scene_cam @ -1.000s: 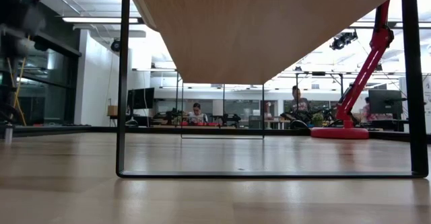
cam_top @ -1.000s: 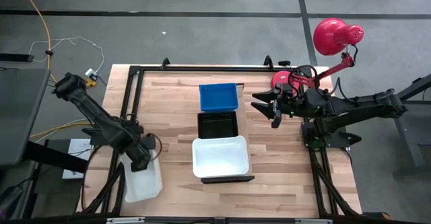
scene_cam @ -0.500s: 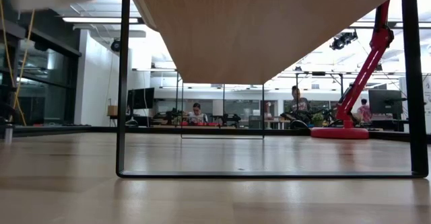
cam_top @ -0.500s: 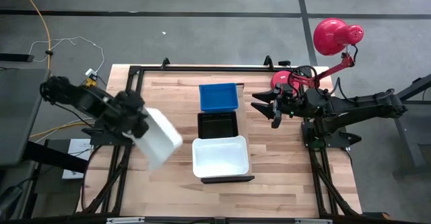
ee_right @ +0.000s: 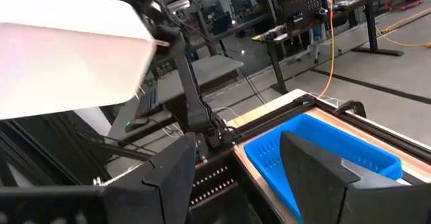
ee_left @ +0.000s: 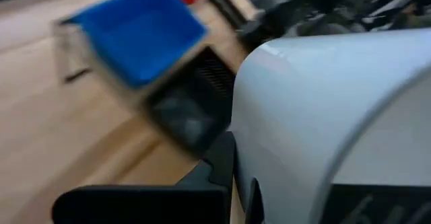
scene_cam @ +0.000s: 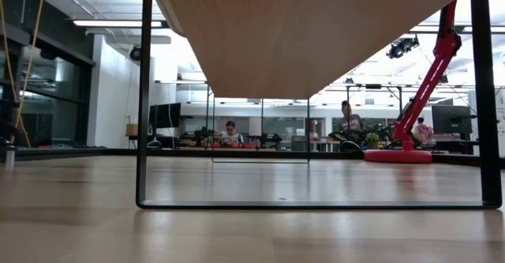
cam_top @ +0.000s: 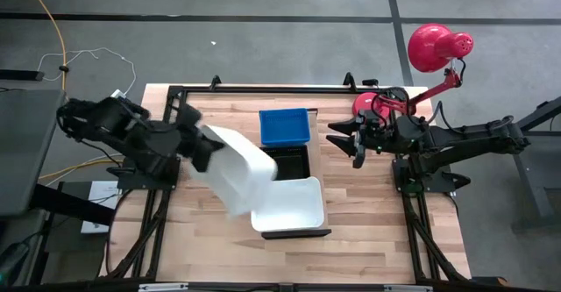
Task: Stack baskets on shelf by color
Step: Stack the white bin on the white bin on the shelf
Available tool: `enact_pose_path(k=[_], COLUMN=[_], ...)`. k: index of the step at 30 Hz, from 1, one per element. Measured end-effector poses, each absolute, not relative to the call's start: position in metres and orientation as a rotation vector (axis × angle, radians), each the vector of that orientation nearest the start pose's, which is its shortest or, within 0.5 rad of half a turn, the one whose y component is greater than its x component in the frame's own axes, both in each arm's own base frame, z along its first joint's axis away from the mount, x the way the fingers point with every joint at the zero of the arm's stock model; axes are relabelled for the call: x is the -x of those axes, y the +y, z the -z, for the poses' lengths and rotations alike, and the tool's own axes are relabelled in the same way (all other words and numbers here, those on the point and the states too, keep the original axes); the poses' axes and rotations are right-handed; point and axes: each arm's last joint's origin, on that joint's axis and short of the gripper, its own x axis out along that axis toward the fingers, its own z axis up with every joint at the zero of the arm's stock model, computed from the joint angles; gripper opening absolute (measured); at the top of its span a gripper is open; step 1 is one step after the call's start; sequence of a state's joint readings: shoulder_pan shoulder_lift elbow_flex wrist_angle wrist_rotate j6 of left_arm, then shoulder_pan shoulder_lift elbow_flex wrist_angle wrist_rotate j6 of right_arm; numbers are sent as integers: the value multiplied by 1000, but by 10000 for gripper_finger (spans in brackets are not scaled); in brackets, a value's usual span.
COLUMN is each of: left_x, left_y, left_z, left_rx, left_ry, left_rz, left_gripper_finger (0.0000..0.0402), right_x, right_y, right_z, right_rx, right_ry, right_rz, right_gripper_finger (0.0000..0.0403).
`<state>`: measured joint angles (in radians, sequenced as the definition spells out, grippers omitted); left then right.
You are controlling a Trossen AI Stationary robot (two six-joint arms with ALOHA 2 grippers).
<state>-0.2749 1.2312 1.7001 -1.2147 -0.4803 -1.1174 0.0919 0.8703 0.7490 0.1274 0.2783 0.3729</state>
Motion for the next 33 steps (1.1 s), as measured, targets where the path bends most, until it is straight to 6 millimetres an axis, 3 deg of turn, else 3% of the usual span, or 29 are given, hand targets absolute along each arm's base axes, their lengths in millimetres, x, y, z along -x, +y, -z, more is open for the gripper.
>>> enact_pose_path(k=[5,10,15,23,29,33], left_x=[-242,-272,-279,-262,-276,-281], left_y=[-55,-63,-68,-95,-126,-134], left_z=[-459,-456,-450,-435,-410,-393], left_rx=[903,1134,1236,1327,1381,1340], left_ry=[403,305,285,217,250,345], left_rz=[-515,-532,-570,-759,-814,-874], left_gripper_finger=[0,0,0,0,0,0], right_x=[-196,-195,-195,-195,-194,-194], right_y=[10,10,10,10,10,10], right_z=[-331,-327,-325,-322,-318,-316], right_rx=[-363,-367,-364,-358,-348,-347], right_ry=[9,50,67,94,143,158], right_rz=[191,199,202,207,217,219], right_gripper_finger=[204,204,204,204,204,204])
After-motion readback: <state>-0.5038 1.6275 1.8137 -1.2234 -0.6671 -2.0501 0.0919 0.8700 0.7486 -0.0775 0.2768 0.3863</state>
